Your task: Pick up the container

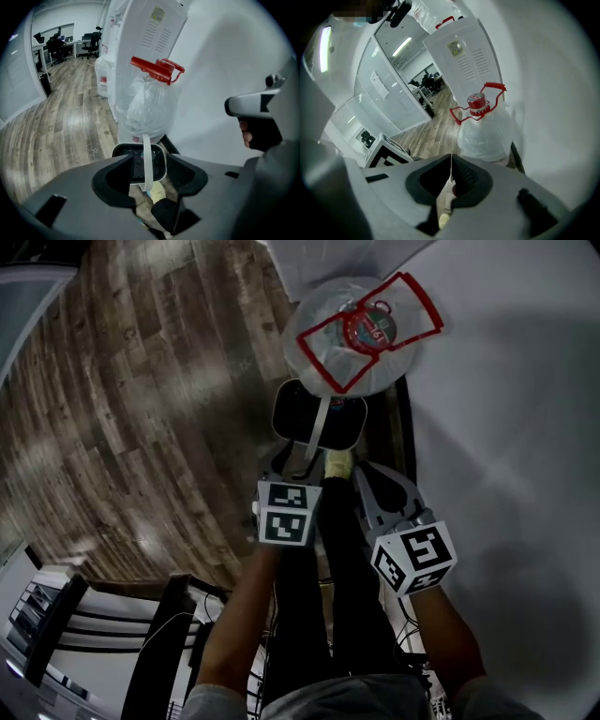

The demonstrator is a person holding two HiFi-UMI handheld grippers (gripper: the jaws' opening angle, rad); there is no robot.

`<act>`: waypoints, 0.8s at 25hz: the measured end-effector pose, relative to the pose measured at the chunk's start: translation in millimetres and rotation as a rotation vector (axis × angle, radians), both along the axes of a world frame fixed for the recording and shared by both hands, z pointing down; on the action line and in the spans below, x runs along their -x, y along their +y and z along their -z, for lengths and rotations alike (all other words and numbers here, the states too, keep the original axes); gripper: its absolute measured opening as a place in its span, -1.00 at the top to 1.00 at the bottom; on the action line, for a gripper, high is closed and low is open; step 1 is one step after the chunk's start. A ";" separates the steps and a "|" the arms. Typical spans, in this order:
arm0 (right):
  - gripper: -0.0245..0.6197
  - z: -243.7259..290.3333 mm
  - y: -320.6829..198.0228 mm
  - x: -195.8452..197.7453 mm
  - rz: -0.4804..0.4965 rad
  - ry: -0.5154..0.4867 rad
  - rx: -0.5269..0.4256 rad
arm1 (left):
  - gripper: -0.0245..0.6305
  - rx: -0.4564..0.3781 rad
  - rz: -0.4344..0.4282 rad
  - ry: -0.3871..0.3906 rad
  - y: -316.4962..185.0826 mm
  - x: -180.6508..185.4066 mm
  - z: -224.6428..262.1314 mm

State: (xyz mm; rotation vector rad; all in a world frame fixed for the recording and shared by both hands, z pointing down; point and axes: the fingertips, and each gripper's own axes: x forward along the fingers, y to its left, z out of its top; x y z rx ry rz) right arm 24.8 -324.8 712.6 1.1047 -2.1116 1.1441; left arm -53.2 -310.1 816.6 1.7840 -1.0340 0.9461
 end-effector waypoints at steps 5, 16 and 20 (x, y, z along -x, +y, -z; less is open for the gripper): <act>0.84 -33.4 5.6 -2.0 -0.007 -0.015 0.023 | 0.25 0.032 -0.001 -0.002 -0.3 -9.0 -52.9; 0.85 -68.1 22.4 -17.4 -0.011 -0.017 0.077 | 0.25 0.067 -0.038 -0.013 -8.3 -34.8 -121.8; 0.85 -68.9 24.5 -24.0 -0.015 -0.013 0.082 | 0.26 0.066 -0.018 -0.012 -12.6 -38.0 -134.9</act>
